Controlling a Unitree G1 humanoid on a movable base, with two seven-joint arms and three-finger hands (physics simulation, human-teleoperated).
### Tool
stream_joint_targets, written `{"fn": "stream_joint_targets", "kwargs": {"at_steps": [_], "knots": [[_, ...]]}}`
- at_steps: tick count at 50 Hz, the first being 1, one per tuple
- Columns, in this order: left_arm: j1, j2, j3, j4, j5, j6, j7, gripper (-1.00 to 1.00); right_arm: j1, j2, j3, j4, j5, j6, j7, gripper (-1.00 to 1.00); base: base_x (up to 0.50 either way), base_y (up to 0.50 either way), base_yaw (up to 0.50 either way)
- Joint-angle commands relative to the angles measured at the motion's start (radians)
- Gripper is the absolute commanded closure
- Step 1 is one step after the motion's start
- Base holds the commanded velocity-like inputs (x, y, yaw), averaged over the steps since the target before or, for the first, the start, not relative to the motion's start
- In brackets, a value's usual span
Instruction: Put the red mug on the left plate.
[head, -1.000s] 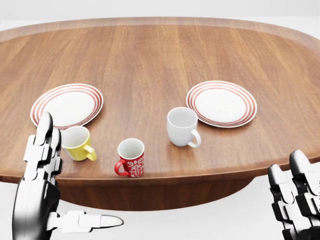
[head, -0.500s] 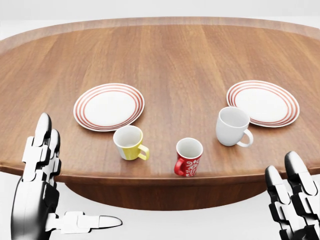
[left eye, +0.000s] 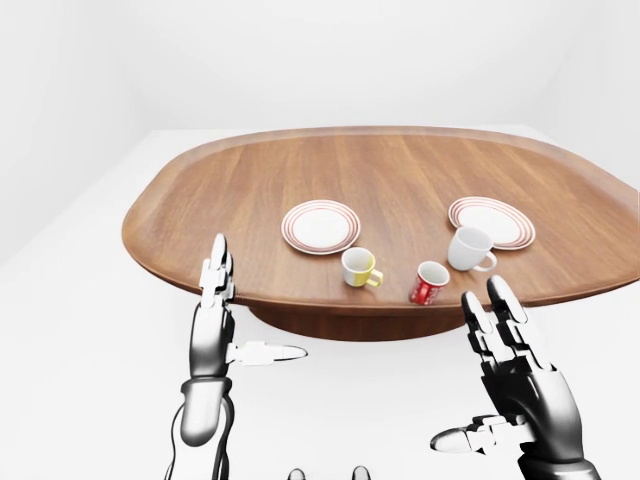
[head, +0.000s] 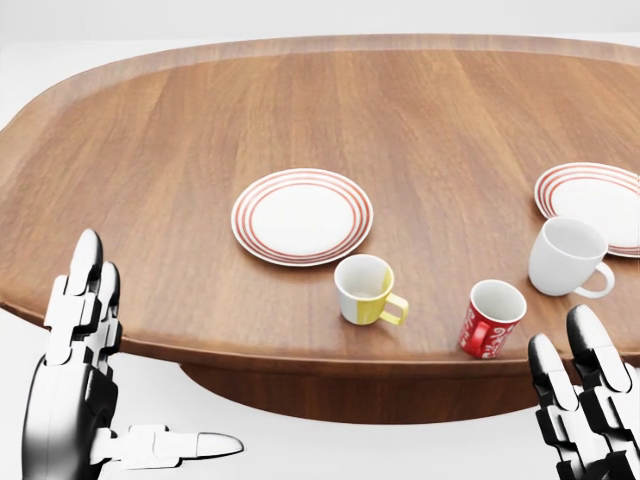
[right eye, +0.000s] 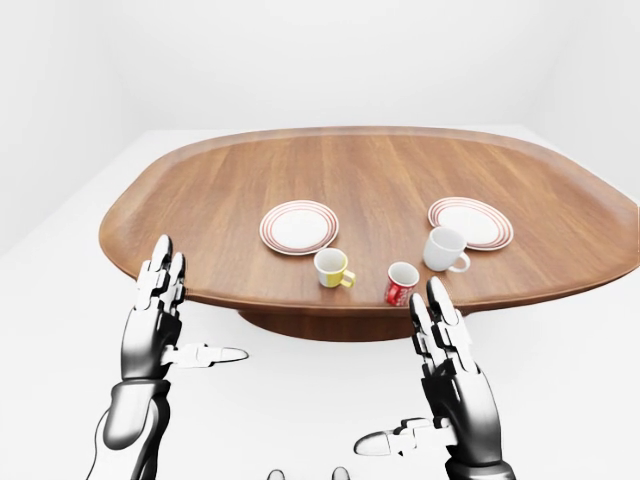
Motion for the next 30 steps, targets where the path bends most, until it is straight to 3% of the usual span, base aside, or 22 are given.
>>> {"fn": "stream_joint_targets", "kwargs": {"at_steps": [1, 6, 18, 21, 30], "knots": [[-0.006, -0.001, -0.001, 0.008, 0.004, 0.0, 0.0, -1.0, 0.0, -0.001, 0.0, 0.001, 0.003, 0.0, 0.0, -1.0, 0.05, 0.5, 0.0], [-0.005, 0.0, 0.0, 0.01, 0.002, 0.0, 0.001, -1.0, 0.007, 0.002, 0.001, -0.004, 0.009, 0.0, 0.006, -1.0, 0.08, 0.36, 0.0], [-0.002, 0.0, -0.003, 0.007, 0.004, 0.0, 0.002, -1.0, -0.01, 0.007, -0.018, 0.008, 0.003, 0.0, 0.031, -1.0, 0.0, 0.0, 0.0], [-0.004, 0.0, -0.004, 0.004, 0.006, 0.0, 0.002, -1.0, 0.008, 0.004, 0.018, -0.003, 0.001, 0.0, 0.043, -1.0, 0.5, 0.0, 0.0], [-0.01, 0.0, -0.003, -0.003, 0.006, 0.0, 0.001, -1.0, -0.004, -0.019, 0.02, -0.001, 0.01, 0.0, 0.009, -1.0, 0.5, 0.0, 0.0]]}}
